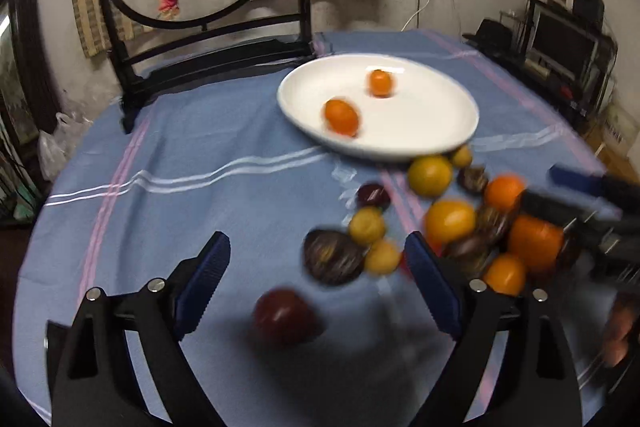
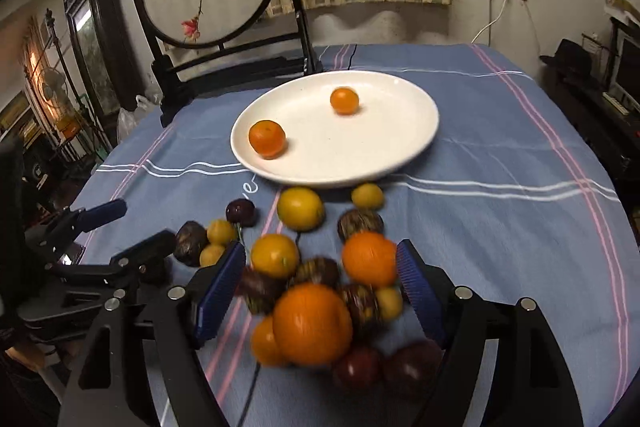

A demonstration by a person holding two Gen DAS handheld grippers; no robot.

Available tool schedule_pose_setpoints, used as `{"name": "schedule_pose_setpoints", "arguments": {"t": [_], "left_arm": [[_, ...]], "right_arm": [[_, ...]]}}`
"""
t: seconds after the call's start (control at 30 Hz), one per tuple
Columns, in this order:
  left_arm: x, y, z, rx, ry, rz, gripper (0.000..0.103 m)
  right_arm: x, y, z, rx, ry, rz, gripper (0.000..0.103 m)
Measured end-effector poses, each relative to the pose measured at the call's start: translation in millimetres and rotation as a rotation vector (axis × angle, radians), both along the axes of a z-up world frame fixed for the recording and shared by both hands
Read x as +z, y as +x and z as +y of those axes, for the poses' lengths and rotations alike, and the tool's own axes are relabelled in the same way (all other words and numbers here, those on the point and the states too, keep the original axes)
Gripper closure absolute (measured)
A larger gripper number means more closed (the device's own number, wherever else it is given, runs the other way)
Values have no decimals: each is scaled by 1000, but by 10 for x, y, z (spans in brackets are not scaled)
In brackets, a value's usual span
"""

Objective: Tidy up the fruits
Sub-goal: 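Grasp a dark red plum with the left tool while the right tool grasps another plum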

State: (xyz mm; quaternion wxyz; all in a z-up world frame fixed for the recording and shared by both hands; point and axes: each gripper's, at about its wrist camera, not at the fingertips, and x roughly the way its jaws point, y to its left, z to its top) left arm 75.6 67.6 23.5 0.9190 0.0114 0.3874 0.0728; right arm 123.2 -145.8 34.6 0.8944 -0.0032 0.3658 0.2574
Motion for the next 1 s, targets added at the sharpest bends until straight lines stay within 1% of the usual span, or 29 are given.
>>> {"name": "schedule_pose_setpoints", "arguments": {"t": [0.03, 0.13, 0.23, 0.33, 0.37, 0.4, 0.43, 0.47, 0.5, 0.6, 0.7, 0.83, 0.93, 0.97, 1.0], "left_arm": [[-35, -55, 15, -3, 9, 7, 16], [-107, -130, 105, 7, 4, 24, 16], [-156, -153, 194, 24, -29, 45, 16], [-230, -121, 253, 37, -69, 64, 19], [-265, -94, 261, 36, -77, 75, 24], [-291, -76, 255, 36, -80, 87, 34], [-338, -46, 254, 35, -84, 109, 41], [-386, -20, 252, 29, -91, 135, 60], [-401, -20, 242, 25, -90, 129, 65], [-403, -19, 211, 11, -94, 113, 65], [-410, -11, 156, -3, -79, 113, 65], [-380, -28, 164, -13, -89, 109, 65], [-368, -29, 191, -6, -101, 112, 65], [-369, -25, 207, -1, -109, 115, 65], [-367, -32, 208, 1, -115, 117, 65]], "right_arm": [[-25, -57, -86, -26, 28, -2, 19], [-70, -131, -281, -79, 106, 10, 18], [-116, -156, -421, -114, 163, 42, 18], [-156, -193, -491, -139, 171, 66, 18], [-160, -218, -496, -142, 163, 65, 18], [-163, -241, -501, -144, 154, 62, 18], [-166, -272, -521, -140, 146, 60, 18], [-173, -290, -537, -134, 138, 64, 18], [-177, -298, -540, -129, 127, 69, 18], [-231, -333, -565, -123, 31, 82, 18], [-312, -326, -555, -109, -93, 100, 18], [-382, -245, -527, -105, -160, 122, 18], [-408, -189, -445, -92, -246, 113, 19], [-393, -190, -434, -83, -254, 105, 20], [-373, -200, -420, -66, -267, 95, 25]]}}
